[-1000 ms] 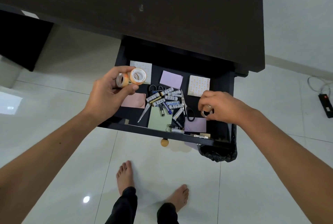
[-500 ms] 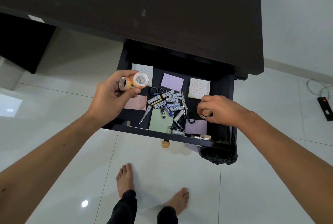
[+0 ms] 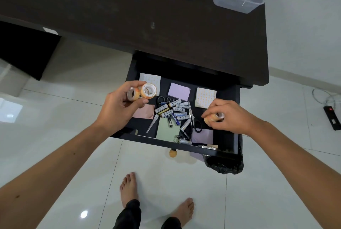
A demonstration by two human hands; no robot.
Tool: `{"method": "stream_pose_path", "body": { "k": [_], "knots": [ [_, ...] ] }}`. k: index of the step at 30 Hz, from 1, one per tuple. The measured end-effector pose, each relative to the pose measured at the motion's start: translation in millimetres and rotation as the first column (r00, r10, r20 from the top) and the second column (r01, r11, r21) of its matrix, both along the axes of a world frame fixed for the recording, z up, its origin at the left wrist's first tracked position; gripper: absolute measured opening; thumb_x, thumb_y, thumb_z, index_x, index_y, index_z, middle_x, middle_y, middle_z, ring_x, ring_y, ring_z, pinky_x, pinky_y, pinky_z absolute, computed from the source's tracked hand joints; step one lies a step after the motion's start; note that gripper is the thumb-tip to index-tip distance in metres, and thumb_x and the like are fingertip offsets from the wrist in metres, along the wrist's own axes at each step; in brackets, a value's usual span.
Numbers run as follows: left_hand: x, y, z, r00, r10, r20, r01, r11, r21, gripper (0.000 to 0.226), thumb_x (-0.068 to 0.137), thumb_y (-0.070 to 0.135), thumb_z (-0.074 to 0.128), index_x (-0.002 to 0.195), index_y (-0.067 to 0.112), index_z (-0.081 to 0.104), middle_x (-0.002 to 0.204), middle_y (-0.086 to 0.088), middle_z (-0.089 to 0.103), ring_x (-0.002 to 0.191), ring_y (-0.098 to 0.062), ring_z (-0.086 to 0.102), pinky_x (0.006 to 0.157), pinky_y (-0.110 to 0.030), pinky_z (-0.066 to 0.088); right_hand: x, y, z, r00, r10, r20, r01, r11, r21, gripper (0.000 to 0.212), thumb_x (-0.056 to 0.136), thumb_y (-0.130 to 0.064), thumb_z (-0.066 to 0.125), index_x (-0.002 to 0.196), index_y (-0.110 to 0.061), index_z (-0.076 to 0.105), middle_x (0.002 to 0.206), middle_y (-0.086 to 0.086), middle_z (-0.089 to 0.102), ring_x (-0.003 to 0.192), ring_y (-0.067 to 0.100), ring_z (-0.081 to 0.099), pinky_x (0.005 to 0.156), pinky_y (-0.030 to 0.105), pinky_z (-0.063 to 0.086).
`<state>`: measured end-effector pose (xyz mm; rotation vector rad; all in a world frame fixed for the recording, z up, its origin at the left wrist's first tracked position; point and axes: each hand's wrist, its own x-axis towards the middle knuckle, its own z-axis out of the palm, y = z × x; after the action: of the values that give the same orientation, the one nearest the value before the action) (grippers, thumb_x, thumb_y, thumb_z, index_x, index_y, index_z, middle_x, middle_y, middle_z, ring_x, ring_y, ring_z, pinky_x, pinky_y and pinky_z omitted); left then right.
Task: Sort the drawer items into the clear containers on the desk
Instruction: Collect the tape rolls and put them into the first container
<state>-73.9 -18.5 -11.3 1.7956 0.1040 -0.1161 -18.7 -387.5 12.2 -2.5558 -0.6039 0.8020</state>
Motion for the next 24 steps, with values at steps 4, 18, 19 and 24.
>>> {"method": "stream_pose_path", "body": {
  "k": [4,18,19,24],
  "knots": [
    [1.3,7.3,3.2,1.000,-0.015,-0.008,0.015,1.000,0.011,0.048,0.091,0.014,0.080,0.134,0.027,0.065,0.116,0.005,0.076,0.096,-0.017,0.078,0.093,-0.041,0.064,1.4,11.1,13.6,0.997,-0.073,-0.023,0.075,0.995,0.070,0.033,0.083,-0.018,0.085,0.106,-0.041,0.080,0.109,-0.016,0.064,0.105,0.006,0.063,0.094,0.033,0.054],
    [44.9,76.9,50.0,1.000,-0.014,0.003,0.014,0.999,0.042,0.041,0.092,0.017,0.082,0.124,0.037,0.069,0.108,0.020,0.074,0.103,-0.013,0.073,0.092,-0.043,0.063,62.9,141.0,93.9,0.997,-0.071,0.024,0.064,0.972,0.227,0.052,0.077,-0.022,0.093,0.119,-0.044,0.071,0.117,-0.020,0.068,0.111,-0.001,0.062,0.088,0.017,0.049],
    [49.0,82.1,54.2,1.000,-0.007,0.005,0.006,0.999,0.045,0.040,0.092,0.017,0.082,0.124,0.038,0.069,0.108,0.020,0.074,0.102,-0.012,0.073,0.092,-0.042,0.063,70.8,153.2,99.1,0.998,-0.062,0.030,0.053,0.968,0.244,0.052,0.077,-0.022,0.093,0.119,-0.042,0.070,0.116,-0.020,0.068,0.110,-0.001,0.063,0.088,0.018,0.050],
    [74.6,107.6,73.2,0.999,0.043,0.025,-0.045,0.994,0.099,0.041,0.092,0.021,0.081,0.128,0.036,0.067,0.112,0.018,0.073,0.105,-0.010,0.072,0.090,-0.034,0.062,120.3,208.2,119.9,0.998,0.005,0.070,-0.025,0.960,0.280,0.046,0.076,-0.026,0.094,0.115,-0.038,0.071,0.114,-0.018,0.068,0.107,0.001,0.063,0.089,0.023,0.051]
  ]
}}
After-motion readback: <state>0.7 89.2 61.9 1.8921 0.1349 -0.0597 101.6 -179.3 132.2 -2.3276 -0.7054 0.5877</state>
